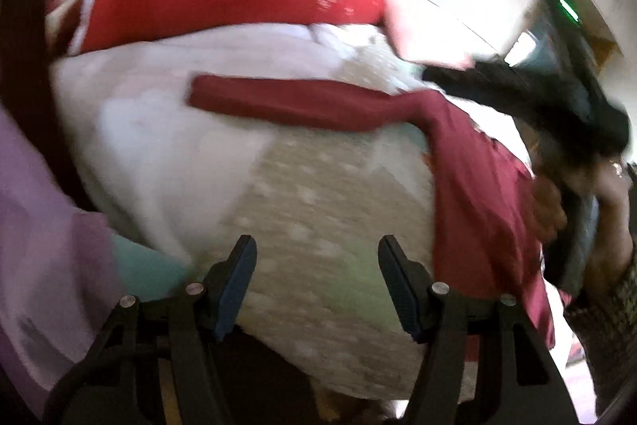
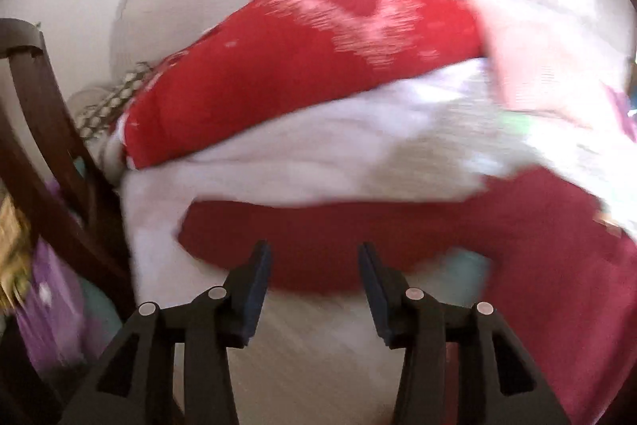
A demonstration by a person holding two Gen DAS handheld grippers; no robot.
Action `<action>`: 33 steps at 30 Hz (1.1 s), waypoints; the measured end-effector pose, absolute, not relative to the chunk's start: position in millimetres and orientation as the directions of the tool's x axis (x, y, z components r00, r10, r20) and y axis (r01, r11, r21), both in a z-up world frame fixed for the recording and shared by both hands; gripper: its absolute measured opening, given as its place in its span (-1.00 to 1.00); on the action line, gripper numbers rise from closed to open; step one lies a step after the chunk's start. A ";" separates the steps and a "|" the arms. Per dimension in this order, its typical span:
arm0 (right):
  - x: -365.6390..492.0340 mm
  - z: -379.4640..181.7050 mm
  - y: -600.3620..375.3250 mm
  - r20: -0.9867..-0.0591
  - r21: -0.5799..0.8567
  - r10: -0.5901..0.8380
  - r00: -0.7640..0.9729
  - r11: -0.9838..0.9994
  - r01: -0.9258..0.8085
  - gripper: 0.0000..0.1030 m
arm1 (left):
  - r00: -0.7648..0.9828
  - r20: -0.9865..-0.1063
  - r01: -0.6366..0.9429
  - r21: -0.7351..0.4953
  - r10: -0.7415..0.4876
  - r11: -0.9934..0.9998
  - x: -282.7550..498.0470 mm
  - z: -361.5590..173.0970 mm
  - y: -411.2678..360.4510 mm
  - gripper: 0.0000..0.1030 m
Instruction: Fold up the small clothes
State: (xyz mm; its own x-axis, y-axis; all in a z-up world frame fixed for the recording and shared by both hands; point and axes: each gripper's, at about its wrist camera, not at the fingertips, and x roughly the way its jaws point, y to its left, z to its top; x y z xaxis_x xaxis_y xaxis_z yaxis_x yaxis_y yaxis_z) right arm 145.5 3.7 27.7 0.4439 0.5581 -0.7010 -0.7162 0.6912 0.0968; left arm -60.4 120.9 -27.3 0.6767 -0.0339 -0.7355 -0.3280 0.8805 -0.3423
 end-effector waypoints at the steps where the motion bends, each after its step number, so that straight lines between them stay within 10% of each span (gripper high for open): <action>1: 141.2 27.3 -27.1 -0.697 0.084 0.534 0.479 0.723 -0.685 -0.05 | 0.670 -0.740 -0.303 -0.346 -0.060 0.888 -54.6 -28.6 110.4 0.22; 17: 57.1 -66.7 -358.5 -0.732 0.371 0.367 0.575 0.921 -0.116 0.10 | 0.518 -0.815 -0.136 -0.376 -0.258 0.916 22.0 -76.9 2.0 0.39; 18: 53.2 -70.2 -356.4 -0.729 0.376 0.373 0.575 0.919 -0.120 0.19 | 0.514 -0.816 -0.132 -0.380 -0.264 0.916 22.6 -76.8 -2.2 0.31; 20: 47.0 -75.9 -349.5 -0.726 0.361 0.374 0.578 0.922 -0.143 0.24 | 0.480 -0.833 -0.116 -0.373 -0.277 0.920 25.4 -78.8 -8.5 -0.76; 21: 44.4 -78.4 -343.1 -0.727 0.328 0.360 0.585 0.930 -0.164 0.23 | 0.451 -0.854 -0.113 -0.345 -0.261 0.932 28.0 -81.8 -14.4 -0.87; 24: 44.7 -80.8 -330.4 -0.740 0.270 0.335 0.583 0.942 -0.198 -0.78 | 0.446 -0.858 -0.124 -0.343 -0.256 0.931 31.1 -73.8 -13.1 -0.88; 33: -1.9 -50.0 -371.3 -0.677 0.404 0.408 0.612 0.902 -0.155 -0.80 | 0.489 -0.839 -0.145 -0.348 -0.238 0.926 9.7 -41.6 10.8 -0.88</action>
